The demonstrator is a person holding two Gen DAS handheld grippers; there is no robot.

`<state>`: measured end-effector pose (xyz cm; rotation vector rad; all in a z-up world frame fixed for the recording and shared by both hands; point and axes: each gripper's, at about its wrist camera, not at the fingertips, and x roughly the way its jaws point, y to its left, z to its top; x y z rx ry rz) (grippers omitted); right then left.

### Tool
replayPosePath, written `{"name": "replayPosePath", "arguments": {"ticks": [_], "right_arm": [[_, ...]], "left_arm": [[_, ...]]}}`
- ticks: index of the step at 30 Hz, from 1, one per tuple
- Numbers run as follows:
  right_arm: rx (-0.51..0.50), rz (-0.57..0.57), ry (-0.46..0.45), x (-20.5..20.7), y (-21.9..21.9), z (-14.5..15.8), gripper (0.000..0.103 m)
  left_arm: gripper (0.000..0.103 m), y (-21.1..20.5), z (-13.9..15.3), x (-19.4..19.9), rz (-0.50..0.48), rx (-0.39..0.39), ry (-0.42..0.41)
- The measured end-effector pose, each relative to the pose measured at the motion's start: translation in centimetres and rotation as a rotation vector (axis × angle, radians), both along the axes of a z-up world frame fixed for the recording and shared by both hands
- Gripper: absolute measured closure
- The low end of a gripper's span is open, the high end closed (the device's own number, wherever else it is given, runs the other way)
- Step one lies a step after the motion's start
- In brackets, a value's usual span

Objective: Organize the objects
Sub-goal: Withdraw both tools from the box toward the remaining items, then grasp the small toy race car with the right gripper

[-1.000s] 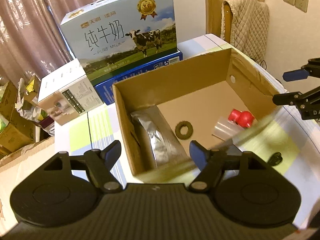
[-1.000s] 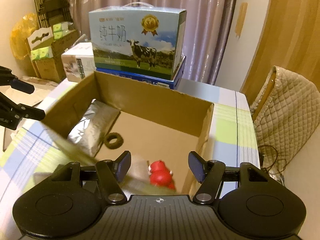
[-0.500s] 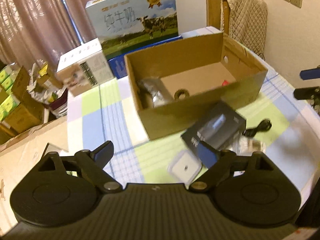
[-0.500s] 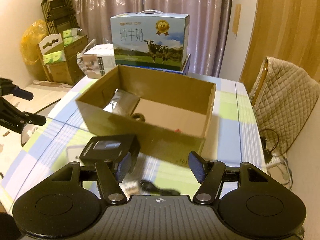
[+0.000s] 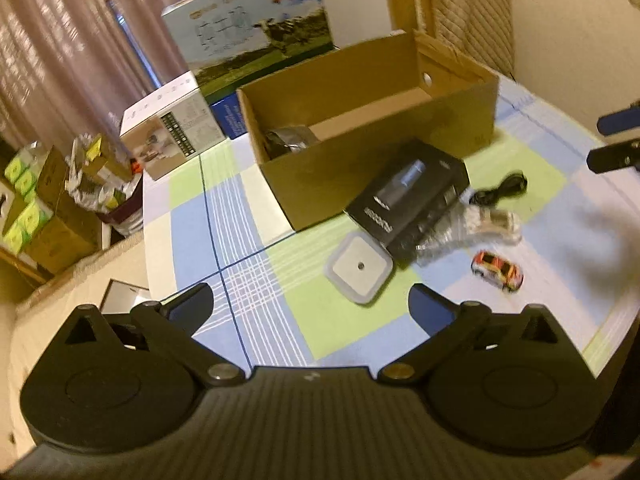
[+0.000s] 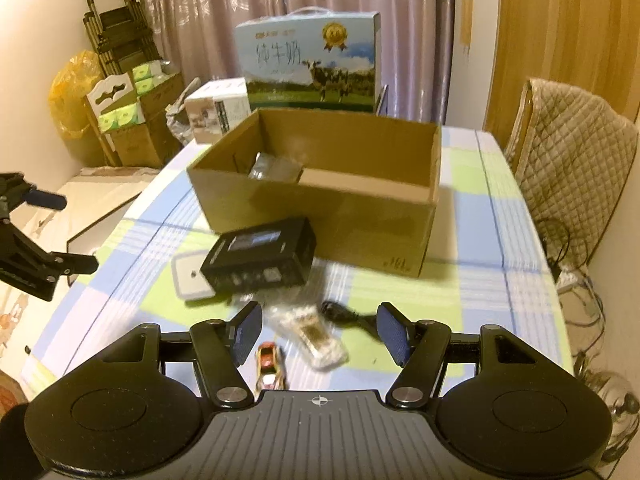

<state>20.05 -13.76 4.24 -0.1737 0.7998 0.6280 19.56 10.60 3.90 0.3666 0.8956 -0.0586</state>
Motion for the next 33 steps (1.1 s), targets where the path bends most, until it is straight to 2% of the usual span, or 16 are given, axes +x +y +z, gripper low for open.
{"name": "replayPosePath", "arguments": {"ticks": [6, 13, 18, 24, 33], "right_arm": [[-0.019, -0.004, 0.038, -1.2, 0.5, -3.0, 0.042], [-0.049, 0.025, 0.075, -1.3, 2.2, -6.8, 0.042], [-0.059, 0.075, 0.118, -1.1, 4.0, -10.0, 0.042], [-0.079, 0.1, 0.111, -0.5, 5.7, -13.2, 0.043], [-0.109, 0.1, 0.073, 0.6, 6.7, -15.8, 0.055]], "left_arm": [[0.001, -0.9, -3.1, -0.1, -0.069, 0.05, 0.027], [0.001, -0.6, -6.7, 0.7, -0.099, 0.015, 0.064], [0.001, -0.5, -9.0, 1.8, -0.129, 0.021, 0.079], [0.001, -0.3, -10.9, 3.2, -0.161, 0.029, 0.068], [0.001, 0.0, -12.8, 5.2, -0.215, 0.016, 0.057]]}}
